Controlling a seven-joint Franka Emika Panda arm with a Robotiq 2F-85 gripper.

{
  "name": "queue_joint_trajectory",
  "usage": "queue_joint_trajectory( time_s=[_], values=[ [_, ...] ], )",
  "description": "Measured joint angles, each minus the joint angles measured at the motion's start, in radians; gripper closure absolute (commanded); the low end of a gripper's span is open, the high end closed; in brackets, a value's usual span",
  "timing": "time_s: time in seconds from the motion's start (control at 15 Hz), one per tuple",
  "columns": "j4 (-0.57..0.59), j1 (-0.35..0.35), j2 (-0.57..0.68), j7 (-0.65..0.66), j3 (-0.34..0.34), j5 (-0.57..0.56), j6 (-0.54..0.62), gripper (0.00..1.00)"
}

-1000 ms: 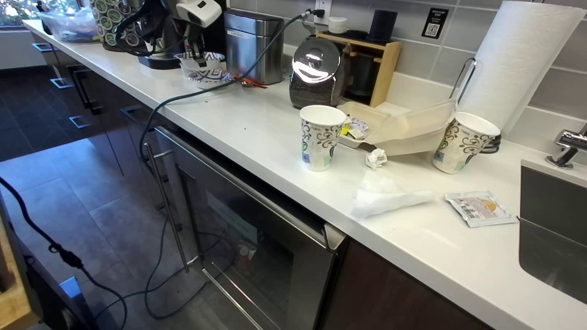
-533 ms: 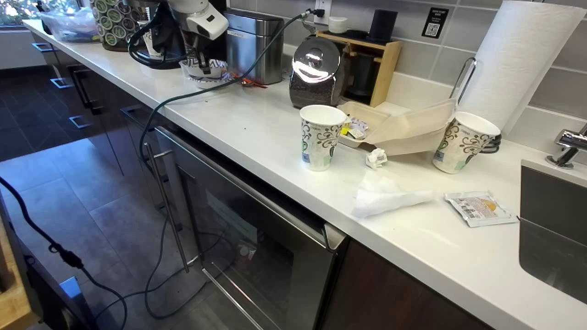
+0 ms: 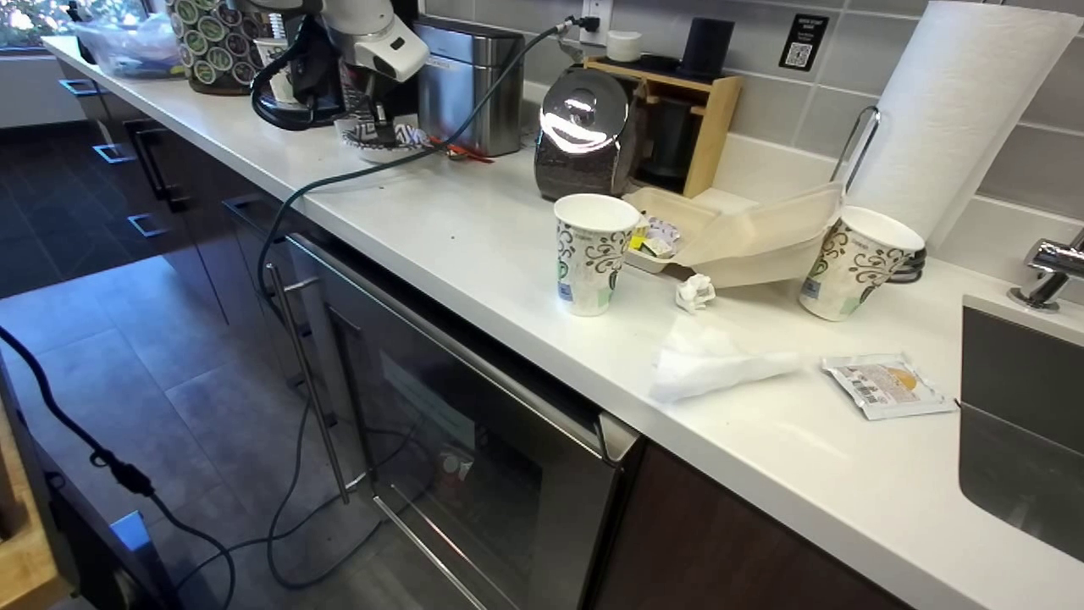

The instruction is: Pick up the bowl on the right and stack it in the other bowl on the left

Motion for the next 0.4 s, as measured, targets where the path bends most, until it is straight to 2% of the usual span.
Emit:
queue_joint_trajectory(
  time_s=[0.13,0.27,0.33,0.4],
  values=[
    [-0.01,-0.004,-0.019,0.003,-0.008,-0.012,0.0,0.11],
    [-0.062,-0.004,-0.074,0.032,-0.041,-0.112,-0.039,0.0],
    [-0.102,-0.005,-0.112,0.051,-0.063,-0.186,-0.071,0.14],
    [-0.143,-0.011,-0.151,0.053,-0.08,-0.244,-0.109,0.07]
  ],
)
